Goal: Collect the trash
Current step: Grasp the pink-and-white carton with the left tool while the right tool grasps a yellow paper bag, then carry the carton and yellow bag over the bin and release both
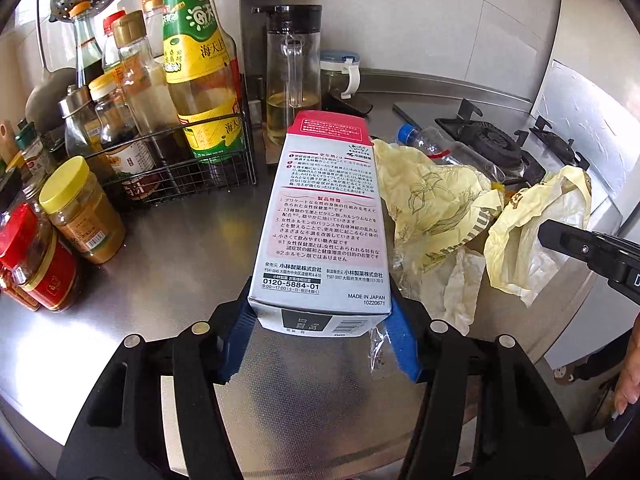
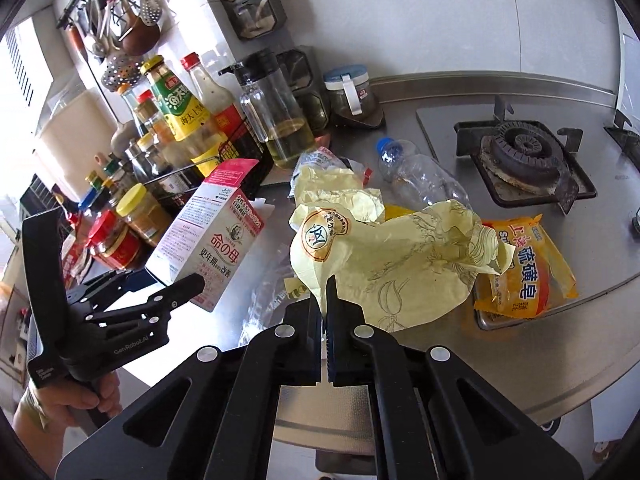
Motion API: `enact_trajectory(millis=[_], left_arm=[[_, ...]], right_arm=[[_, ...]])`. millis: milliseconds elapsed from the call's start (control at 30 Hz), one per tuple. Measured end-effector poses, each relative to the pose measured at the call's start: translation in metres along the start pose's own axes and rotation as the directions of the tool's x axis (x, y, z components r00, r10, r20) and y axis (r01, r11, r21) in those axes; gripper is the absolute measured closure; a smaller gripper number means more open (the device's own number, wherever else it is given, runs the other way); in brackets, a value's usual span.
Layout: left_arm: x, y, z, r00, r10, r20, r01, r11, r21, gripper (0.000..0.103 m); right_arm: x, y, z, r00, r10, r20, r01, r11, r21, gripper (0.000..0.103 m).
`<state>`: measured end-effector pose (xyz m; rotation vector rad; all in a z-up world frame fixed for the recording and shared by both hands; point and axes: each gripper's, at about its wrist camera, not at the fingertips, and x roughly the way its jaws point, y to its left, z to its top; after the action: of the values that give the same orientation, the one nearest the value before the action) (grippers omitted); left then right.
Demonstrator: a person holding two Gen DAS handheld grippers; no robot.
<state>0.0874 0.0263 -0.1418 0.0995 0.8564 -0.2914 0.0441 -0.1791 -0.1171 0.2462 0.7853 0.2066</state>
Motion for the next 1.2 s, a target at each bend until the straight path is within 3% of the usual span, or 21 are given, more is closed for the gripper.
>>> enact_trajectory(millis=[333, 633, 867, 1200], left_arm=[[-0.060, 0.002, 0.006, 0.992, 0.103, 0.080, -0.099, 0.994, -0.048, 0.047], [-0.122, -0.007, -0.003, 0.972, 0.198, 0.129, -0.186, 0.977, -0.102, 0.047], [-0.156, -0.019, -0.035, 0.960, 0.256, 0.118, -0.236, 0.958, -0.161, 0.047], [-0.187, -0.033, -0.107, 0.941, 0.337, 0.022, -0.320, 0.910, -0.262, 0.046]], right_arm=[[-0.038, 0.023, 0.019, 0.993, 0.073, 0.093, -0.065, 0.995, -0.080, 0.100], [-0.076, 0.049, 0.015, 0.976, 0.179, 0.123, -0.156, 0.971, -0.181, 0.100], [-0.097, 0.061, -0.008, 0.956, 0.286, 0.065, -0.261, 0.931, -0.257, 0.100], [-0.120, 0.064, -0.063, 0.909, 0.400, -0.120, -0.415, 0.839, -0.352, 0.100]])
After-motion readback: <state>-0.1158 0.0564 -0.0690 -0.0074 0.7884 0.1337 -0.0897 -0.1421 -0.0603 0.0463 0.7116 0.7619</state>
